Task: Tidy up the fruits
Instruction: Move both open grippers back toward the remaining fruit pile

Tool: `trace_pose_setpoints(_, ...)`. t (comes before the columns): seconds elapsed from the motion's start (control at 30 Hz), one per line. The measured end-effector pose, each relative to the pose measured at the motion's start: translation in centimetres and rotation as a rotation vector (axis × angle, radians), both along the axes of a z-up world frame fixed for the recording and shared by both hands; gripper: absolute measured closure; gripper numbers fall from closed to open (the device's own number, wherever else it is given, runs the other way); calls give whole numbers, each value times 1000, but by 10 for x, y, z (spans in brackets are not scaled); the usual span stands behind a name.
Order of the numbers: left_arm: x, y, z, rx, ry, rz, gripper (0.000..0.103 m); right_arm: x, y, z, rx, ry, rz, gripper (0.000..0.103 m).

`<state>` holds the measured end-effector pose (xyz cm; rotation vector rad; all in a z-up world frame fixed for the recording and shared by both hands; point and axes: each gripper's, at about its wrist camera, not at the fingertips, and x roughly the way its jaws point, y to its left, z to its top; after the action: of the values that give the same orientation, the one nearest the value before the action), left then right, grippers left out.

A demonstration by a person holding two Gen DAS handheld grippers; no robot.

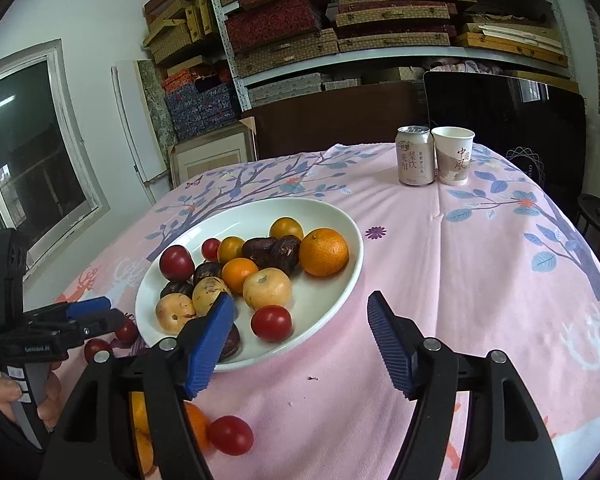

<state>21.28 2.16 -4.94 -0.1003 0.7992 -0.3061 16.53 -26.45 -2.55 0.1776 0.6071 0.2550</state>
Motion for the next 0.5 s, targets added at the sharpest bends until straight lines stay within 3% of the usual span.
trace_pose_setpoints(0.17,-21,22,-7,13,24,60,15,-4,-3,2,12,-3,-1,33)
trace_pose_setpoints(0.4,-41,31,-23,82,106,61,15,-12,-11,3,33,4,-31,33)
trace_pose_setpoints(0.47,-37,34,-26,83,119,73,25,-13,-12,3,33,4,-36,33)
trace_pose_setpoints(0.5,-35,32,-30,85,139,54,53,-14,-11,2,31,6,-37,33)
